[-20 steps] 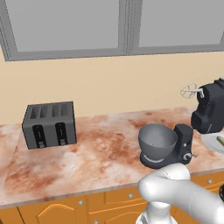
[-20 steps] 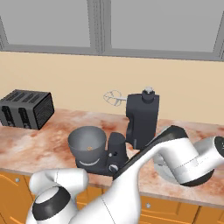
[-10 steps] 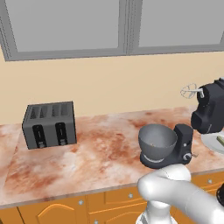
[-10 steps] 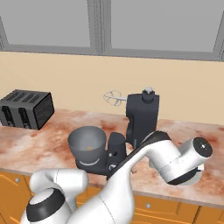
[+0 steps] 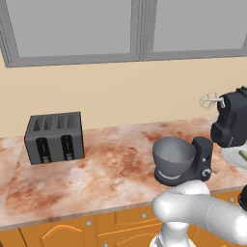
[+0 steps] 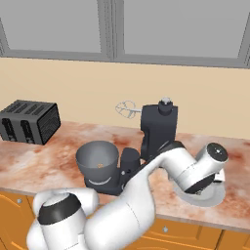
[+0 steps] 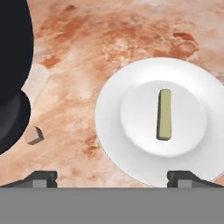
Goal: Add butter and sugar cubes to the stand mixer bowl and then turn on the stand mixer to begin making frosting.
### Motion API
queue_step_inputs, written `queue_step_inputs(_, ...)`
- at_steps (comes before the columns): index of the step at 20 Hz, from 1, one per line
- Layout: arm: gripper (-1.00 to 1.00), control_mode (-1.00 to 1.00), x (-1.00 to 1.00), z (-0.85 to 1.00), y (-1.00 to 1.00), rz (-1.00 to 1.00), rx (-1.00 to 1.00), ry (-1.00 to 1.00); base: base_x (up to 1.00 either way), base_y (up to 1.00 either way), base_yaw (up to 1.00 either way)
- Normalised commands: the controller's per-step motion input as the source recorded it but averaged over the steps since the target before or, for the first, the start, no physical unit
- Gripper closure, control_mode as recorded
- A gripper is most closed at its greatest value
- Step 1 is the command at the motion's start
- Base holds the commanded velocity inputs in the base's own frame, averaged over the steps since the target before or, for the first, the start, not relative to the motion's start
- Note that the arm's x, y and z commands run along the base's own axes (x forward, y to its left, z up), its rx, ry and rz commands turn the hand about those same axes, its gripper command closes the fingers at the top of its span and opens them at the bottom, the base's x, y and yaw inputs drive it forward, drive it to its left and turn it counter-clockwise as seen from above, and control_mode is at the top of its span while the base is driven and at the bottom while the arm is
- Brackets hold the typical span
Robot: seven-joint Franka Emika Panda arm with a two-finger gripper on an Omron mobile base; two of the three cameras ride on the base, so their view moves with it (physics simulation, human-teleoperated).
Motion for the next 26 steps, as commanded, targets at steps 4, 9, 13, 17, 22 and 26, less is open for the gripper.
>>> queue_step_inputs(4, -1.00, -1.00, 0.26, -0.21, -0.45, 0.00, 0.00, 0.19, 0.00, 0.00, 0.00)
queue_step_inputs(9, -1.00, -1.00, 0.03, -0.34, -0.45, 0.03, 0.01, 0.13, 0.00, 0.00, 0.00)
queue_step_inputs(13, -1.00, -1.00, 0.00, -0.24, -0.19, 0.11, 0.09, 0.02, 0.00, 0.00, 0.00)
queue_step_inputs(17, -1.00, -1.00, 0.00, -0.01, -0.03, 0.16, 0.13, 0.00, 0.00, 0.00, 0.00)
queue_step_inputs(22, -1.00, -1.00, 0.00, 0.00, 0.00, 0.12, 0.06, 0.00, 0.00, 0.00, 0.00)
queue_step_inputs(26, -1.00, -1.00, 0.02, -0.04, 0.01, 0.06, 0.02, 0.00, 0.00, 0.00, 0.00)
